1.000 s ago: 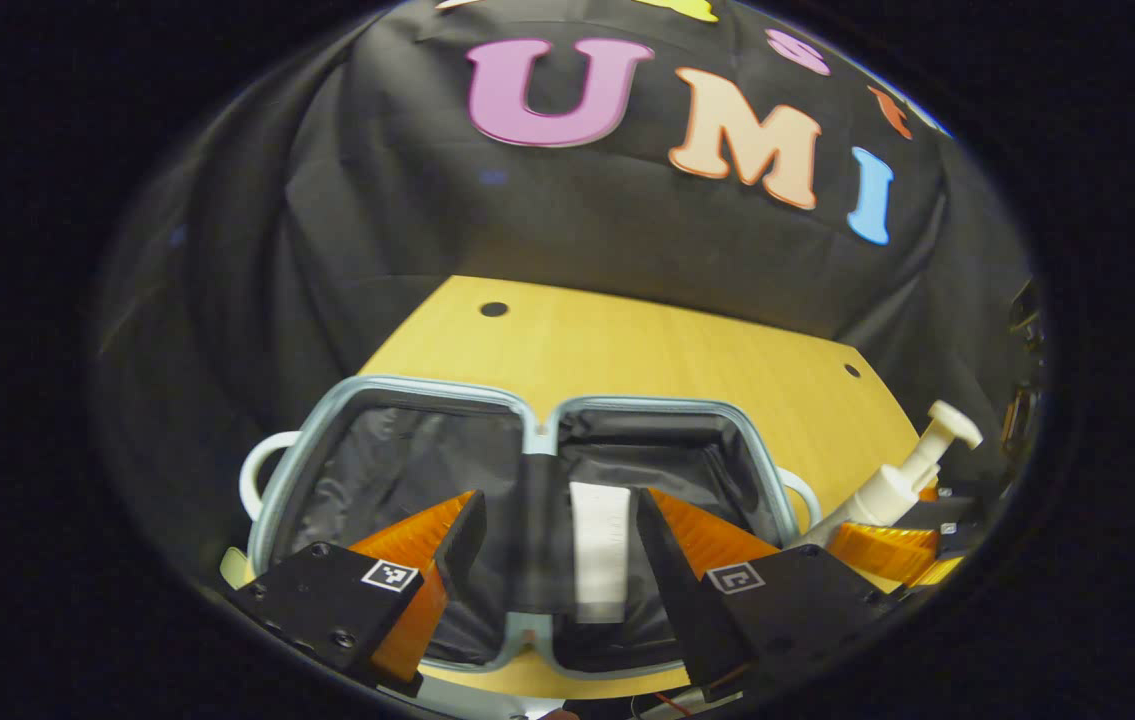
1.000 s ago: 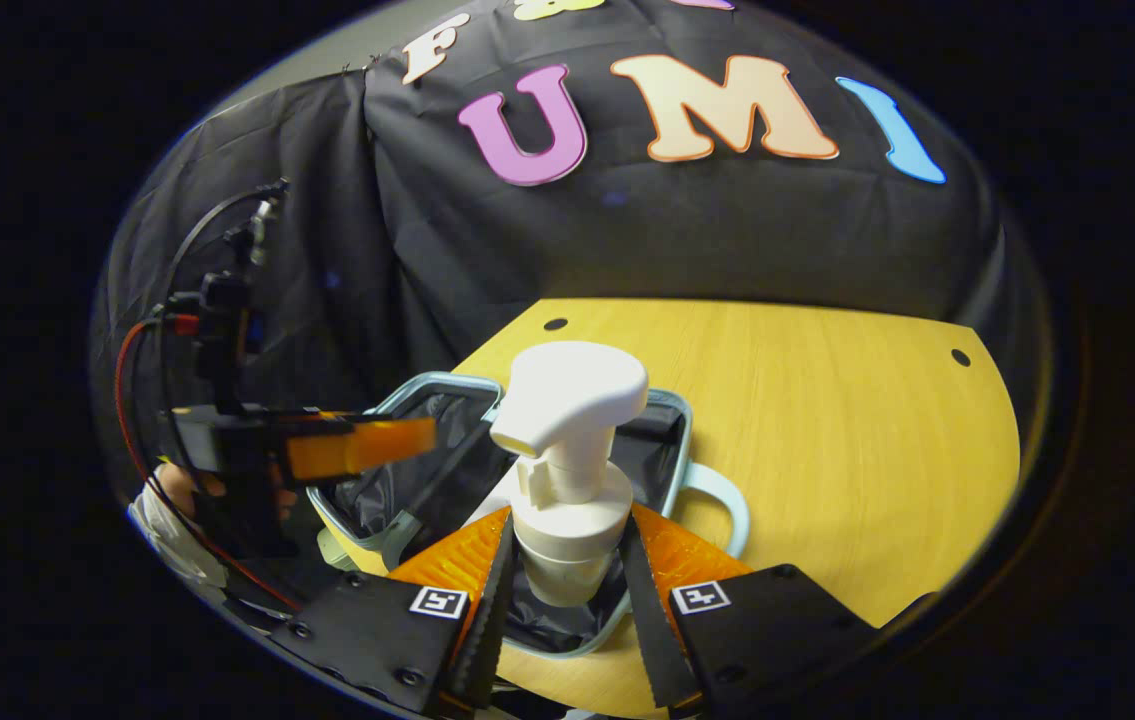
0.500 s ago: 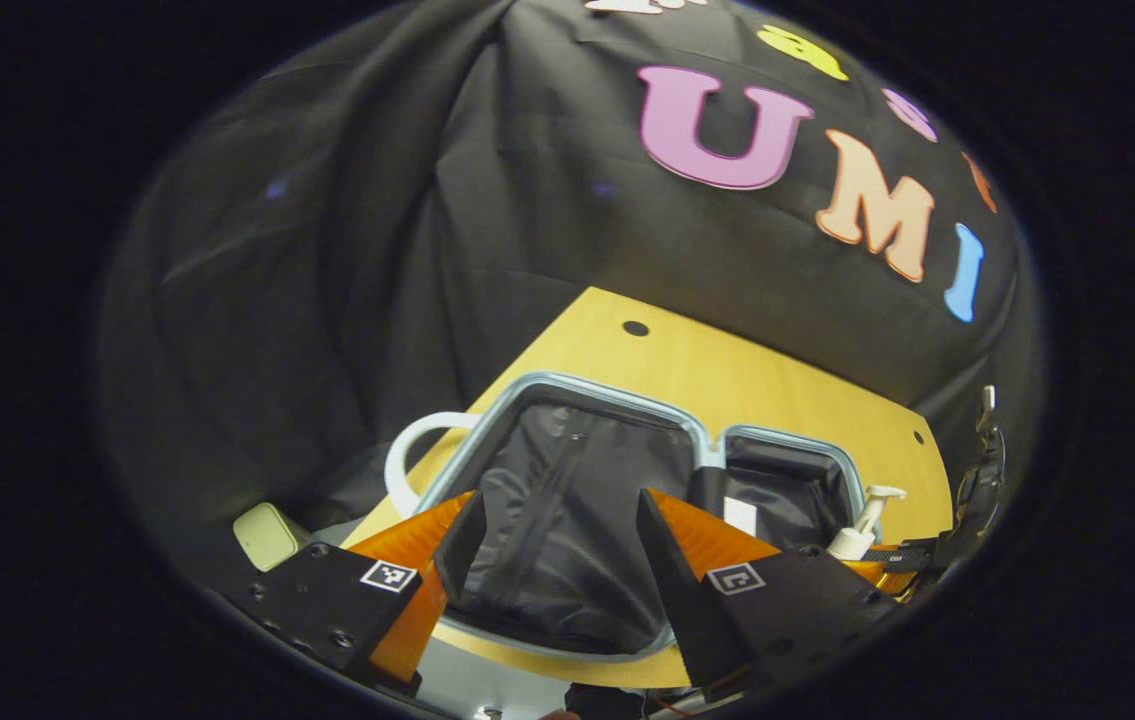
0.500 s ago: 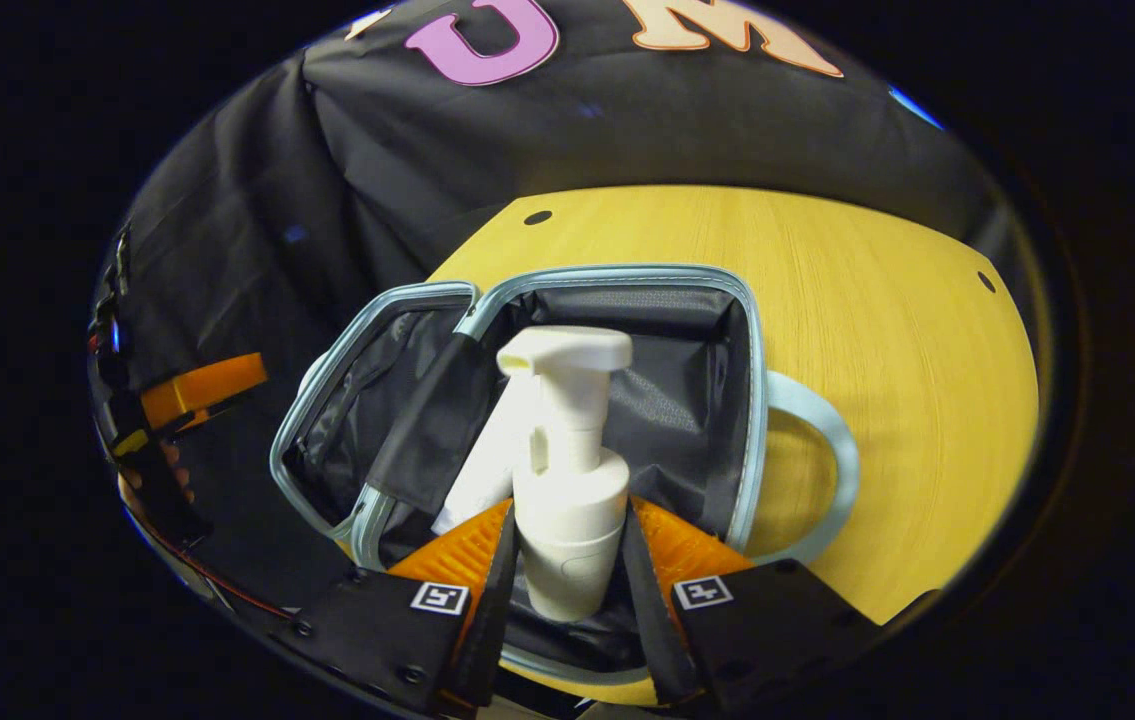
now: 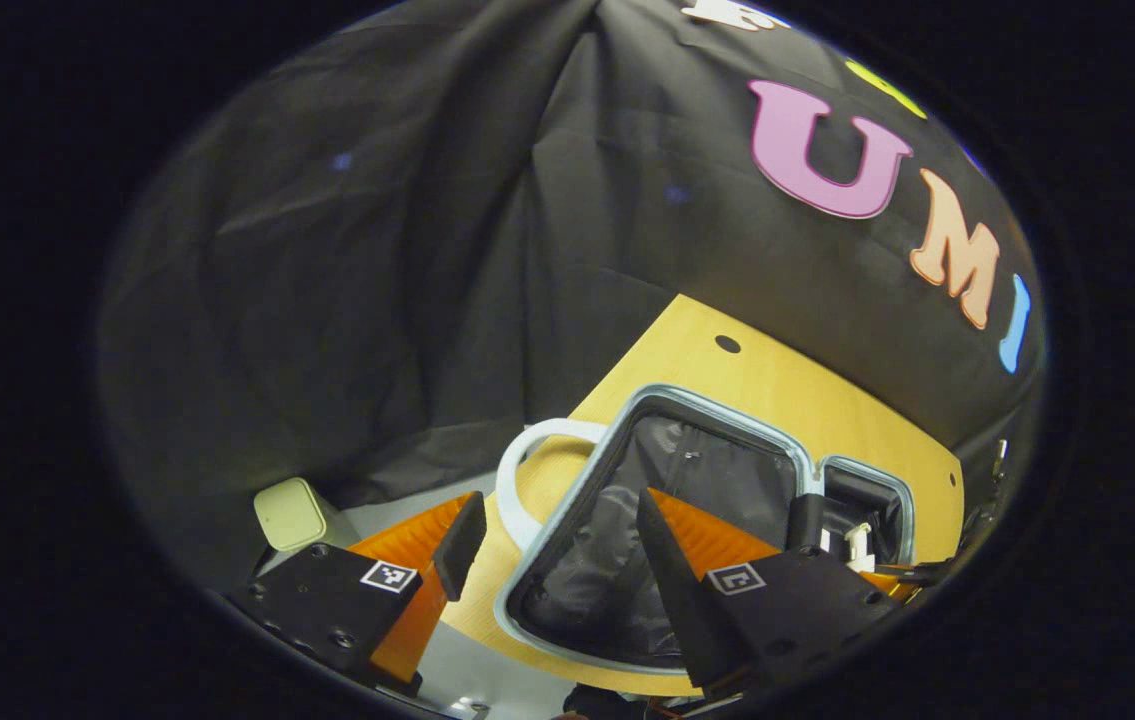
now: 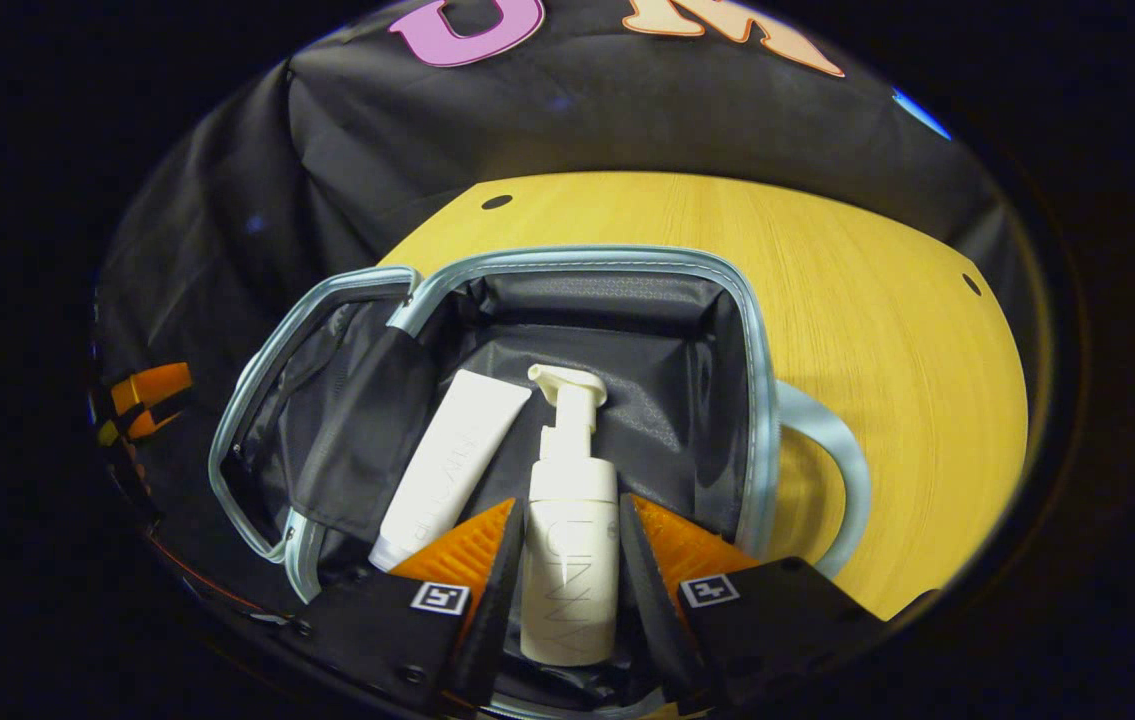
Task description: First open the suitcase, pack the skin care products into it, and then close the suitcase.
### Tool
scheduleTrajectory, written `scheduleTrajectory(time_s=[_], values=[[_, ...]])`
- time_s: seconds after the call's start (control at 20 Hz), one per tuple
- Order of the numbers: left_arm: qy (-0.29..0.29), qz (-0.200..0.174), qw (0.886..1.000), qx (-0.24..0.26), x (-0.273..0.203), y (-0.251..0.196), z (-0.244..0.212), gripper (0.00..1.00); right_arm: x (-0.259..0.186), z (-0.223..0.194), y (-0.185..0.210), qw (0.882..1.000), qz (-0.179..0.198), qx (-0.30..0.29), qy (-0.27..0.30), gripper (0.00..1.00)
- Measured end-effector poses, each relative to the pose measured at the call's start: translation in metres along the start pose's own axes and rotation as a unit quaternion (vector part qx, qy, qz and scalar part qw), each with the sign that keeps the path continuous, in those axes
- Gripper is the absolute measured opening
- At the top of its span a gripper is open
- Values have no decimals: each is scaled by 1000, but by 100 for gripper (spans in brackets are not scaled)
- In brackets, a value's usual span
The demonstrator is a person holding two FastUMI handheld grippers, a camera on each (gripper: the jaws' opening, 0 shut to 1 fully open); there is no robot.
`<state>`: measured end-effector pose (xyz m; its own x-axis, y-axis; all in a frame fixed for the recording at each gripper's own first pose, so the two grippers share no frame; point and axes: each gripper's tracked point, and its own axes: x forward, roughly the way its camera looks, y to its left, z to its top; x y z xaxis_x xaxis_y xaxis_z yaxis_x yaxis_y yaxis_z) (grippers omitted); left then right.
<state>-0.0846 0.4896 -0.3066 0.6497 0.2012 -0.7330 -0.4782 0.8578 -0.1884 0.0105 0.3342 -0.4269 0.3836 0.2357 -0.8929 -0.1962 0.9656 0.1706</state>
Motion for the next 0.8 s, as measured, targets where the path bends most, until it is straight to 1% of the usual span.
scheduleTrajectory(time_s=[0.1, 0.15, 0.2, 0.25, 0.3, 0.35, 0.4, 0.45, 0.5, 0.55, 0.65, 0.7, 0.8], values=[[13, 4, 1000, -13, 14, 10, -3, 89, -9, 6, 2, 1000, 8, 7, -7, 70], [21, 9, 1000, -16, 23, 17, -3, 90, -14, 11, 3, 1000, 11, 12, -15, 76], [28, 13, 999, -15, 33, 23, -3, 89, -20, 19, 3, 999, 14, 17, -26, 80], [33, 18, 999, -14, 43, 27, -5, 89, -27, 24, 1, 999, 16, 20, -36, 90], [43, 23, 999, -13, 52, 33, -7, 90, -34, 31, -2, 999, 14, 24, -44, 84], [53, 28, 998, -13, 63, 39, -9, 89, -40, 36, -6, 998, 12, 30, -52, 84], [66, 33, 997, -15, 72, 45, -12, 90, -46, 42, -10, 997, 9, 37, -60, 92], [79, 36, 996, -20, 82, 49, -16, 90, -52, 48, -15, 997, 6, 45, -69, 84], [97, 37, 994, -26, 92, 50, -23, 90, -57, 54, -20, 996, 2, 52, -76, 84], [111, 41, 993, -29, 98, 55, -27, 90, -62, 60, -26, 995, -3, 58, -86, 92], [130, 43, 990, -33, 113, 65, -33, 86, -70, 68, -36, 993, -14, 65, -99, 92], [137, 44, 989, -34, 118, 65, -38, 87, -73, 71, -40, 992, -18, 68, -102, 92], [158, 43, 986, -33, 125, 66, -44, 77, -77, 73, -43, 992, -22, 70, -107, 92]])
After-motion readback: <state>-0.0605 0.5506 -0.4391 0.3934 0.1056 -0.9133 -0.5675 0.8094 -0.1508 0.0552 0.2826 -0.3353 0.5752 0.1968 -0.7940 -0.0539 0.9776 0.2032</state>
